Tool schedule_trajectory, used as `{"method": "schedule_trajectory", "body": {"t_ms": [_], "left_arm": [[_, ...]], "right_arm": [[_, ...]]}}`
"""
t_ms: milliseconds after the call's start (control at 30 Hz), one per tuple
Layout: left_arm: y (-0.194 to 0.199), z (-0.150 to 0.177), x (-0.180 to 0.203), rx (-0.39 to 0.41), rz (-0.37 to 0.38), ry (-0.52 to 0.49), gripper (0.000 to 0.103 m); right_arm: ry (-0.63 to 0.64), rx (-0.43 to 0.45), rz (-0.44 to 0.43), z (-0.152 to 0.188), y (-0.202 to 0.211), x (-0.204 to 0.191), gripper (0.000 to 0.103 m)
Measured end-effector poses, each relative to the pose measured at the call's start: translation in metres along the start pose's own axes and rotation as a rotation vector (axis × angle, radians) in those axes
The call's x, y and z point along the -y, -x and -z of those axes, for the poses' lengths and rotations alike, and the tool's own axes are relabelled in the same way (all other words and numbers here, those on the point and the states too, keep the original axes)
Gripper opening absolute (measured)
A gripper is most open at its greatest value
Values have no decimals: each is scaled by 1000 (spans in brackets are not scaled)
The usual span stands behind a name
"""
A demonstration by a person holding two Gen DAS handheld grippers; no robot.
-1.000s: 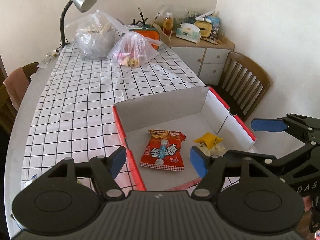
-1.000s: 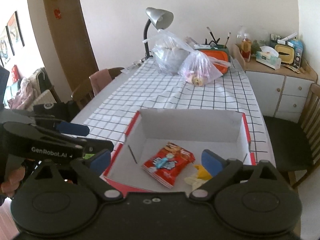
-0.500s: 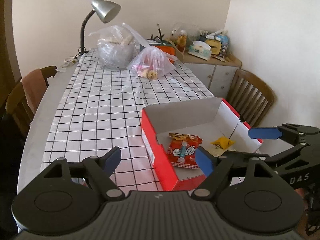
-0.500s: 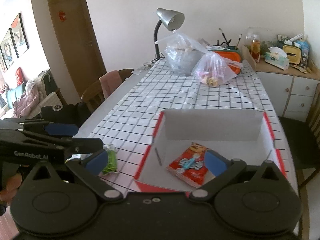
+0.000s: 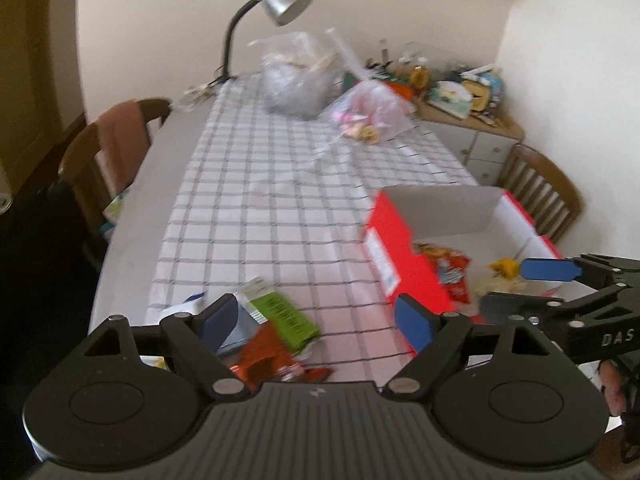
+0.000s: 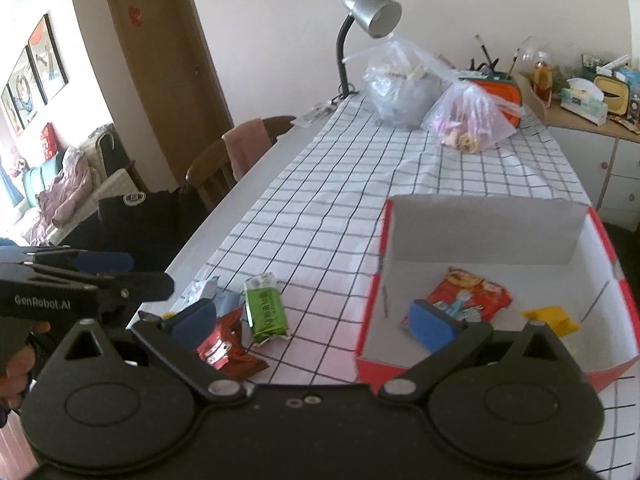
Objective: Organize snacks
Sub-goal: 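Move both tools back toward the remaining snacks, then grasp the red Oreo bag with the right gripper and lift it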
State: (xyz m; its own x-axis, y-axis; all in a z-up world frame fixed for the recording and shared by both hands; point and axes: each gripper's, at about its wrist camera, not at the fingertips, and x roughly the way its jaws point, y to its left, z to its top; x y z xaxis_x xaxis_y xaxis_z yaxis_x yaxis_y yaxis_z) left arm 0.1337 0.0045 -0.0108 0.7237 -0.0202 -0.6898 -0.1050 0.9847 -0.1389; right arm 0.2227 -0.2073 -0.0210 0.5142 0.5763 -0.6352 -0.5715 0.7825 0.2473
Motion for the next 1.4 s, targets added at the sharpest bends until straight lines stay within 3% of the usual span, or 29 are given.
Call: {"method": "schedule_trajectory", "body": {"t_ms": [433,900,1100,1400], "left_arm": [[-13,51,-58,-119,-60,43,85],[-19,95,-69,-200,-80,63,85],[-25,102,-68,-223,-83,70,85],[-29,105,-60,-217,-81,46,85]], "right_arm": [[46,-126,-44,14,-63,-46,103],[171,-311,-51,33,-149,-81,99],[235,-358,-61,37,-169,-96,94],[338,-393,-38,42,-184,-110,77]]}}
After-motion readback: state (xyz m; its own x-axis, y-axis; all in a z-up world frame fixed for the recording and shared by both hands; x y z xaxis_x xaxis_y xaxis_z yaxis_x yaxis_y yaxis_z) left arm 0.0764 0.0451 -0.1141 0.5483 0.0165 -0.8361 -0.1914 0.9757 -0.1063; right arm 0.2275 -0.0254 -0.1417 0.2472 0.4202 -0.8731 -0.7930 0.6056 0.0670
